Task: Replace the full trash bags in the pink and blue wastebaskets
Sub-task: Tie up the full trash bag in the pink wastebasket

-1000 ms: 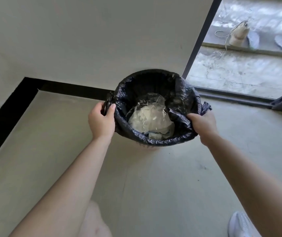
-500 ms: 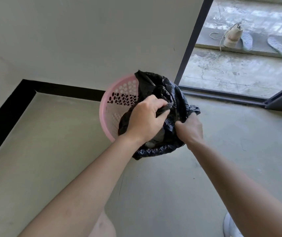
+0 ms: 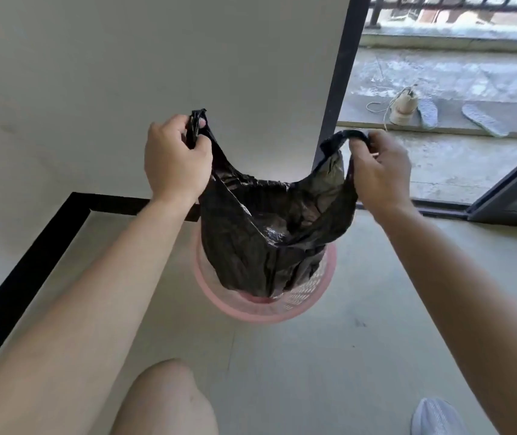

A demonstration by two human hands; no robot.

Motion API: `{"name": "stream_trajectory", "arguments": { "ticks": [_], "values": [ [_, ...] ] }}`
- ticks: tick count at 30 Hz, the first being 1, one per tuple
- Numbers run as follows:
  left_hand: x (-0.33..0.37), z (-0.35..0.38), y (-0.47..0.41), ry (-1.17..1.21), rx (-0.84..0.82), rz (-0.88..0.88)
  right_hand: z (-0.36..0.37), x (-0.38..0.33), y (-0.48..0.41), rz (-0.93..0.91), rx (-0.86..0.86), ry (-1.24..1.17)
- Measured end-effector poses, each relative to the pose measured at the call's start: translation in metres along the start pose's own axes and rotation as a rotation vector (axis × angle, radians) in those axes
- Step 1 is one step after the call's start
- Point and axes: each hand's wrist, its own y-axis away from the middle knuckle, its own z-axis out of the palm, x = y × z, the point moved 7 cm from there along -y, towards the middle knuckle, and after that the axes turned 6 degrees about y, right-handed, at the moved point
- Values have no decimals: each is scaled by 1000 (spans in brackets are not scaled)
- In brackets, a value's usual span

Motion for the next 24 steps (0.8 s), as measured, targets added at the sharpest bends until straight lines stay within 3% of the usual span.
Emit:
{"name": "stream_trajectory", "arguments": {
  "ticks": [5,8,11,15,20,24],
  "values": [
    [40,-27,-31,124,48,127,-21,-58,-18,-52,6,-171],
    [53,-30,-28,222,-25,193,-26,-70,-16,-47,2,-292],
    [42,-33,-12,265,23,235,-25,-66,-7,-52,29,-357],
    [-13,-12,17,200,-46,24,13,-20,16,96,-243,-189],
    [-80,10,76,161,-86,-185,35,52,63,213,-403,-60],
    [-138,35,136,137,-150,-630,67,88,108,280,-671,-138]
  ]
}}
